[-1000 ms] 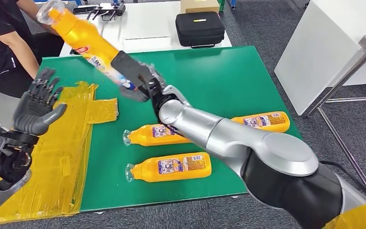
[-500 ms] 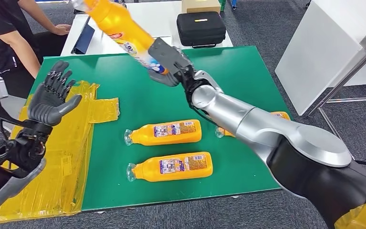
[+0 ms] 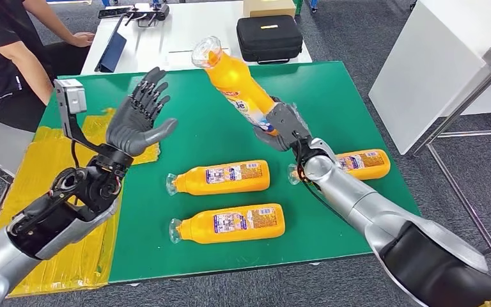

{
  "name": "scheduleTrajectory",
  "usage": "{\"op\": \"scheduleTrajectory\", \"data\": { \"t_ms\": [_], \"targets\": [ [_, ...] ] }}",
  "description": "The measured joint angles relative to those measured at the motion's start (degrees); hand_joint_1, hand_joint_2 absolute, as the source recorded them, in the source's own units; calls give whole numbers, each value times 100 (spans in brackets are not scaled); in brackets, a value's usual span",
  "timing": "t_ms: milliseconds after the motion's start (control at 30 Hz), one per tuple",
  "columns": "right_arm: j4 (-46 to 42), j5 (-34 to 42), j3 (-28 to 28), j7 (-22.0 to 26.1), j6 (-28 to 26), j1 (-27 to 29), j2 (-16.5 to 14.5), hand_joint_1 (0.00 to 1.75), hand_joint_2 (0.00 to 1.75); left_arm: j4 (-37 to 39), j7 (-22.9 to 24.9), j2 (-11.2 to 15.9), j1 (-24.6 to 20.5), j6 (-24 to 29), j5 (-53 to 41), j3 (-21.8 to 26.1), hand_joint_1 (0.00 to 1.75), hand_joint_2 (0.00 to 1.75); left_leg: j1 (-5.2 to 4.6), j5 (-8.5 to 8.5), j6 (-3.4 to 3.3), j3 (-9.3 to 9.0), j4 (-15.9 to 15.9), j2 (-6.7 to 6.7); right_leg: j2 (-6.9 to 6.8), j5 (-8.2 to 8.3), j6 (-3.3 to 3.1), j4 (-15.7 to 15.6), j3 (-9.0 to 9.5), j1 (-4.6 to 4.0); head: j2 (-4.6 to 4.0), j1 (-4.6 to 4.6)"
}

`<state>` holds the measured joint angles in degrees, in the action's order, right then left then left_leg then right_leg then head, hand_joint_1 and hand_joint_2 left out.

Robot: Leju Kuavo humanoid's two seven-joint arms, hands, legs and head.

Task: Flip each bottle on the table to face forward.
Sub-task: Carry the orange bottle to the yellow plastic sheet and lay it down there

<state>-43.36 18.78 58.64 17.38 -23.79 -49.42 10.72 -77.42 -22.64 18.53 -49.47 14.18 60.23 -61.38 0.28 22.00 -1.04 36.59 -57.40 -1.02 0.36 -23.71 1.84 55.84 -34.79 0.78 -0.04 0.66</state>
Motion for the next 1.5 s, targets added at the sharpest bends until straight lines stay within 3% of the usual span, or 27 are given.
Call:
{"op": "scheduleTrajectory", "data": {
  "t_ms": [233, 433, 567, 733, 833, 1000, 1200, 1367, 1500],
  "targets": [
    [128, -789, -703, -54, 122, 399, -469, 175, 175, 93, -270, -549, 284, -263, -273, -132, 0, 175, 2, 0, 0, 4, 2, 9, 6, -1, 0, 1, -7, -1, 0, 0],
    [91, -1229, -1122, -225, 182, 559, -640, 175, 175, 163, -347, -856, 742, -295, -802, 74, 0, 175, -1, 0, -1, 8, 2, 9, 7, -1, 0, 0, -7, 4, 0, -1],
    [-373, -2017, -1528, -718, 171, 892, -738, 175, 175, -2, -247, -991, 1454, -477, -1846, 777, 0, 175, -3, 3, -4, 9, 2, 17, 15, -1, 0, 0, -11, 3, 0, 1],
    [-1249, -3115, -2117, -1439, 327, 1440, -1000, 175, 175, -613, 462, -1178, 2310, -1124, -2994, 2216, 0, 175, 2, 6, -4, 13, 4, 20, 18, -5, -2, 0, -20, -3, 0, 2],
    [-1542, -3309, -2352, -1530, 405, 1594, -1131, 175, 175, -823, 620, -1309, 2537, -1300, -3178, 2808, 0, 175, 4, 6, -3, 13, 6, 19, 17, -6, -4, 0, -21, -5, 0, 1],
    [-1783, -3508, -2609, -1552, 580, 1704, -1310, 175, 175, -1013, 684, -1451, 2744, -1396, -3431, 3315, 0, 175, 4, 4, -6, 13, 6, 19, 19, -3, -2, 1, -16, -1, 0, -2],
    [-2211, -3950, -2982, -1756, 881, 1877, -1571, 175, 175, -1317, 900, -1388, 2856, -1468, -3901, 4193, 0, 175, 3, 2, -6, 13, 5, 17, 19, -3, -1, 1, -18, -1, 0, -1],
    [-2769, -4155, -3629, -1833, 1217, 2089, -1557, 175, 175, -1378, 1052, -1082, 2788, -1813, -4019, 5071, 0, 175, 3, 2, -6, 13, 5, 19, 21, -4, -3, 2, -21, -2, 0, -2],
    [-3010, -4198, -4156, -1809, 1435, 2109, -1533, 175, 175, -1130, 1288, -700, 2321, -1934, -3946, 5506, 0, 175, 3, 0, -6, 15, 5, 18, 20, -2, -2, 2, -23, -2, 0, -2]
  ]
}}
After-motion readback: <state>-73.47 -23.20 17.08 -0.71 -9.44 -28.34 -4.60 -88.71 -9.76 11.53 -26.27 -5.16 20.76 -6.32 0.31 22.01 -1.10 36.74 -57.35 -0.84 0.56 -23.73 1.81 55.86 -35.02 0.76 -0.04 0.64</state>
